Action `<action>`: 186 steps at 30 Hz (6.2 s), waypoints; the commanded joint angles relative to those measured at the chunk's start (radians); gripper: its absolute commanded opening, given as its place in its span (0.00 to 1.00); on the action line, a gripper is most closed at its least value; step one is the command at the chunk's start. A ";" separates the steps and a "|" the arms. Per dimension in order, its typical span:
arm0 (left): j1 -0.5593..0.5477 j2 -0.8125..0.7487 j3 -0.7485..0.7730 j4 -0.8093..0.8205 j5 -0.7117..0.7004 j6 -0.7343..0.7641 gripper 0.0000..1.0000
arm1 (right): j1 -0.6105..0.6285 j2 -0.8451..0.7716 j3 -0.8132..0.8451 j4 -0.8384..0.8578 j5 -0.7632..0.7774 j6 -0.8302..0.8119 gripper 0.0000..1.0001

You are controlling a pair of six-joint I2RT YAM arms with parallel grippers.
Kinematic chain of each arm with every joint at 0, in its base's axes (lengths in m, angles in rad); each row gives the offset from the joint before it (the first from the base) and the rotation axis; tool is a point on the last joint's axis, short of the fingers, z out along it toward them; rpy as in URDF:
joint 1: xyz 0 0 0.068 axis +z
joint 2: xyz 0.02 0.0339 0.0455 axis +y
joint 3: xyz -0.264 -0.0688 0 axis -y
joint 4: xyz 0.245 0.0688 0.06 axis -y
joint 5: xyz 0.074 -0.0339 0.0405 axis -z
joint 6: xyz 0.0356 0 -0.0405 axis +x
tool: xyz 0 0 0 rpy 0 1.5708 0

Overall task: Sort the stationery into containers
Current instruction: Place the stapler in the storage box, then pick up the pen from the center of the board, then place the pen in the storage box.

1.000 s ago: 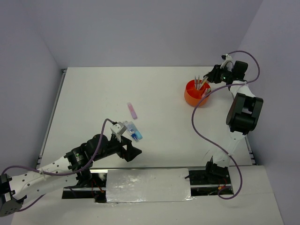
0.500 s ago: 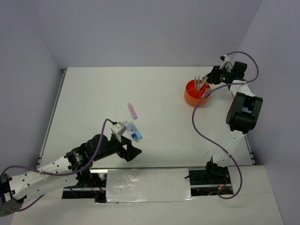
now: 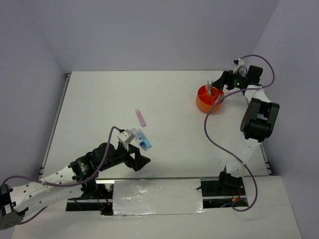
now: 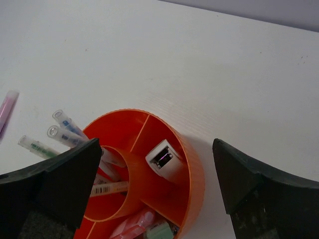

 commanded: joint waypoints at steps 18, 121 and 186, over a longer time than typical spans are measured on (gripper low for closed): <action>-0.002 0.178 0.216 -0.277 -0.472 -0.236 0.99 | 0.052 -0.340 -0.170 0.266 0.613 0.507 1.00; 0.260 0.839 0.801 -0.130 -0.212 -0.771 0.00 | 1.050 -1.113 -0.955 0.317 0.869 0.768 0.73; 0.328 0.745 0.738 -0.257 -0.224 -0.687 0.99 | 1.078 -0.948 -0.593 -0.135 0.962 0.478 0.00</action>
